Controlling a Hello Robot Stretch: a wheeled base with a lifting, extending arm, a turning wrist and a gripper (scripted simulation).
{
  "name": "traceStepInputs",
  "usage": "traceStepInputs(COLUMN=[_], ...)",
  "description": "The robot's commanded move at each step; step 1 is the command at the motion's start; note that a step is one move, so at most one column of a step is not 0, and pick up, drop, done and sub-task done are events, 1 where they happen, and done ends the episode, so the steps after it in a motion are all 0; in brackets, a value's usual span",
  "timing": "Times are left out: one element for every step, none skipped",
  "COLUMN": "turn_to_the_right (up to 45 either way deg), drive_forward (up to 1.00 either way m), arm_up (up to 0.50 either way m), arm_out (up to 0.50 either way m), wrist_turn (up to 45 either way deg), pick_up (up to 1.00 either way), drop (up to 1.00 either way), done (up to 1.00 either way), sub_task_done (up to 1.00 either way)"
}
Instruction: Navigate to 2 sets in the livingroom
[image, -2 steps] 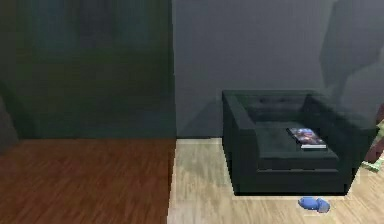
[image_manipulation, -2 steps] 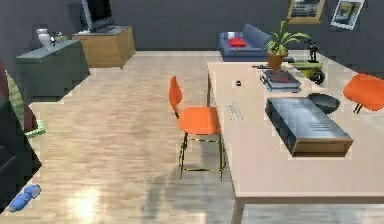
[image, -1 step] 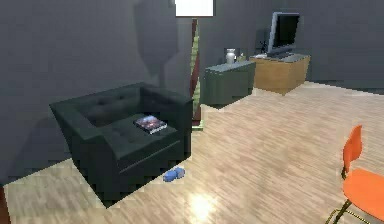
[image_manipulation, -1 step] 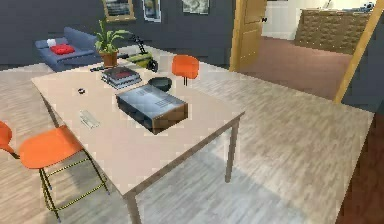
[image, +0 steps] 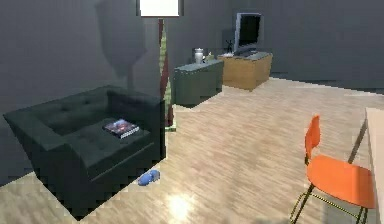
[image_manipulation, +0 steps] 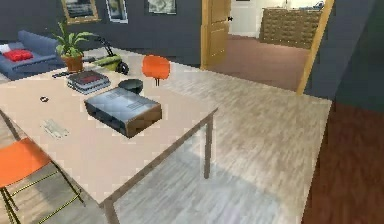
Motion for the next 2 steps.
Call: traceStepInputs(turn_to_the_right=[0.0, 9.0], drive_forward=[1.00, 0.00], arm_up=[0.00, 0.00], arm_out=[0.00, 0.00], wrist_turn=[0.0, 0.0], pick_up=[0.00, 0.00], drop=[0.00, 0.00], done=[0.00, 0.00], sub_task_done=[0.00, 0.00])
